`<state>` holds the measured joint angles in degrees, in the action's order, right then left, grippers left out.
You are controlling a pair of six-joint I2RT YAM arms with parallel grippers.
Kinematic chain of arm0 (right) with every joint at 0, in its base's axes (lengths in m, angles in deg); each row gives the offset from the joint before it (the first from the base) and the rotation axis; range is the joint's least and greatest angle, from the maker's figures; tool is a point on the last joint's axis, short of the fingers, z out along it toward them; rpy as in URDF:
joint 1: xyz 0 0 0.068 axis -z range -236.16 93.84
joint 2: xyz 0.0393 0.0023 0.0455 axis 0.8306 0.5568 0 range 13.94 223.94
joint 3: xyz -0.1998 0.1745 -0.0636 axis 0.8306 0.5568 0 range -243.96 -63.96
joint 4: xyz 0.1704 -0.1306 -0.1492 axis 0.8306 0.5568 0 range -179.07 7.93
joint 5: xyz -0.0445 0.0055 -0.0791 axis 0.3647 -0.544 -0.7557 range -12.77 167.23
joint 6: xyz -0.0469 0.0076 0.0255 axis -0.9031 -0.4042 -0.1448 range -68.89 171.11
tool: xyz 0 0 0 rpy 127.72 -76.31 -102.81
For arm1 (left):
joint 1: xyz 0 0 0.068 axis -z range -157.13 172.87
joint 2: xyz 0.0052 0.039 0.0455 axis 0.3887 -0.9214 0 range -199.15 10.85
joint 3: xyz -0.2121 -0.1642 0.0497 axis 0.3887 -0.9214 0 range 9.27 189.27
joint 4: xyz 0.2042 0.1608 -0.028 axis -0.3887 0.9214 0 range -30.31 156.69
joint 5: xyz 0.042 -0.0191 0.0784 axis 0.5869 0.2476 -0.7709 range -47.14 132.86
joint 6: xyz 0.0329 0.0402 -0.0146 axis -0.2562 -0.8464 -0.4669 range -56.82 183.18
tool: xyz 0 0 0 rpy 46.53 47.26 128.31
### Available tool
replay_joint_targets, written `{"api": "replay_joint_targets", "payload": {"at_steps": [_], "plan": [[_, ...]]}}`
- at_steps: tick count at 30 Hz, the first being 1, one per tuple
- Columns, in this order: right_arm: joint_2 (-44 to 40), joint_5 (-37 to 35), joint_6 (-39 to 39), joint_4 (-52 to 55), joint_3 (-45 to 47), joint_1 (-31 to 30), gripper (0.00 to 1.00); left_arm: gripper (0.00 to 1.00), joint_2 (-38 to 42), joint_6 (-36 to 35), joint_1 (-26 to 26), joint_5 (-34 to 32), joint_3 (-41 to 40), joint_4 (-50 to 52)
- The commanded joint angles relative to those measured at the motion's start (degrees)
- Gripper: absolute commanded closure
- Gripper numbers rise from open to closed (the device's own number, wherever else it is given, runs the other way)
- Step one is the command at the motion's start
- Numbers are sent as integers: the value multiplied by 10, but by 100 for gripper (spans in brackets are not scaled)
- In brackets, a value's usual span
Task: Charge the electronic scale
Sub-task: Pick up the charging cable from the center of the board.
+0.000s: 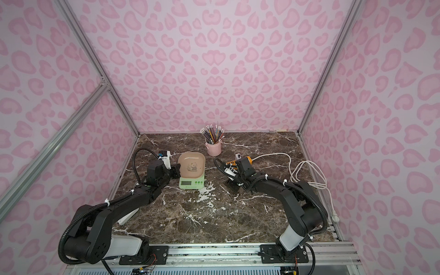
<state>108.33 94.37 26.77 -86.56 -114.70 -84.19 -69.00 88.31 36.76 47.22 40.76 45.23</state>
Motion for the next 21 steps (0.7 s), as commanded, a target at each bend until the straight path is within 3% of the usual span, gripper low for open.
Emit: {"api": "replay_joint_targets", "payload": {"at_steps": [1, 21], "plan": [[19, -16, -45, 18, -15, 0, 45, 95, 8, -7, 0, 13, -4, -52], [65, -18, -67, 32, -25, 20, 51, 95, 22, -2, -10, 33, -10, -63]]}}
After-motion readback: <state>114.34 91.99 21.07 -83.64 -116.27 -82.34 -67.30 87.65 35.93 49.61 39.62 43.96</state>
